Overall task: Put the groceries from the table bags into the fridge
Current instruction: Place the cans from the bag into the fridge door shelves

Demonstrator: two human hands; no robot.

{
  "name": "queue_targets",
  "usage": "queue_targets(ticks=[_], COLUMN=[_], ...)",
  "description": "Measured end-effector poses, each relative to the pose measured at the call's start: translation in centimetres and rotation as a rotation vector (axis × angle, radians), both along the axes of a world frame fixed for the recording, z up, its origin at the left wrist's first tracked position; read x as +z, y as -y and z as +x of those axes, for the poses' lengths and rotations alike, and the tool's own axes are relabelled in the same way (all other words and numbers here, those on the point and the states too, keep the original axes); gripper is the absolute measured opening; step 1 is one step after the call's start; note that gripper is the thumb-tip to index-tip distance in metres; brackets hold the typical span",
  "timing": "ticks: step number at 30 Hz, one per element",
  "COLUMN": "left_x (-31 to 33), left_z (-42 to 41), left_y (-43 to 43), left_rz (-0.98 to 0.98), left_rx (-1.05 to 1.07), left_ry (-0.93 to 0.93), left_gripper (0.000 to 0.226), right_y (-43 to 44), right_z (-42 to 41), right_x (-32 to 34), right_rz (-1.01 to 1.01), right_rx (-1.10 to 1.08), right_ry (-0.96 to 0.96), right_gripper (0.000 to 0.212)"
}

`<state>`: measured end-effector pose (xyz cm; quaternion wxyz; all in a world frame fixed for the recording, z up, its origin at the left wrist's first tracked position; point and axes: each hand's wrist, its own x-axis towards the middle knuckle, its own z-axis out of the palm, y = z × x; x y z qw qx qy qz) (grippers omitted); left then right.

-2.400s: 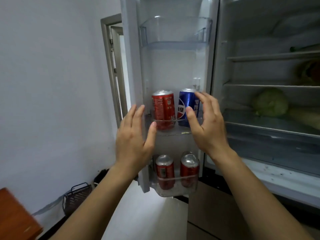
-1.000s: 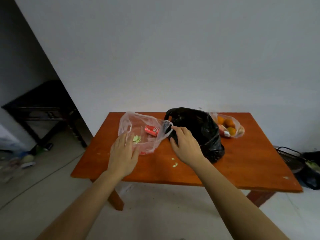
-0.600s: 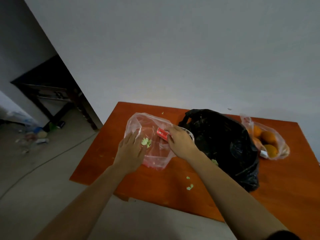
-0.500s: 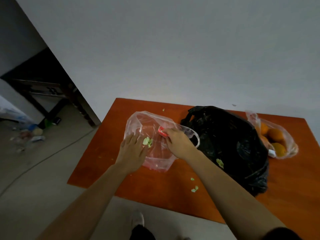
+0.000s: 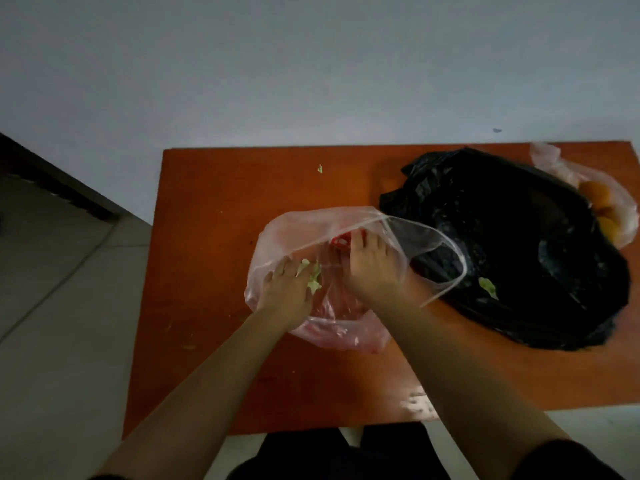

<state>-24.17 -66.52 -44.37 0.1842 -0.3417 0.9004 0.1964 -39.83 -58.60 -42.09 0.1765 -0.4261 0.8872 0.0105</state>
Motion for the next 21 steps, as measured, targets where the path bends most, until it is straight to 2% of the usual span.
queue_targets(ticks=[3, 9, 14, 21], left_x=[-0.9, -0.7, -1.1, -0.2], left_z=[0.3, 0.5, 0.6, 0.0], left_y=[0.5, 0.5, 0.6, 0.2], left_rz=[0.065, 0.012, 0.019, 0.070], left_rx=[-0.011, -0.074, -0.080, -0.026], left_ry=[0.040, 0.113, 0.143, 0.127], left_gripper=[0.061, 0.072, 0.077, 0.073], right_y=[0.8, 1.9, 1.4, -1.0], right_z=[-0.3, -0.9, -0.1, 1.0], right_x=[-1.6, -1.8, -1.5, 1.4], right_rz=[0.086, 0.188, 0.076, -0.148], right_rx=[-0.021, -0.069, -0.121, -0.061], right_ry=[-0.045, -0.057, 0.037, 0.195], right_gripper=[0.059, 0.066, 0.066, 0.062])
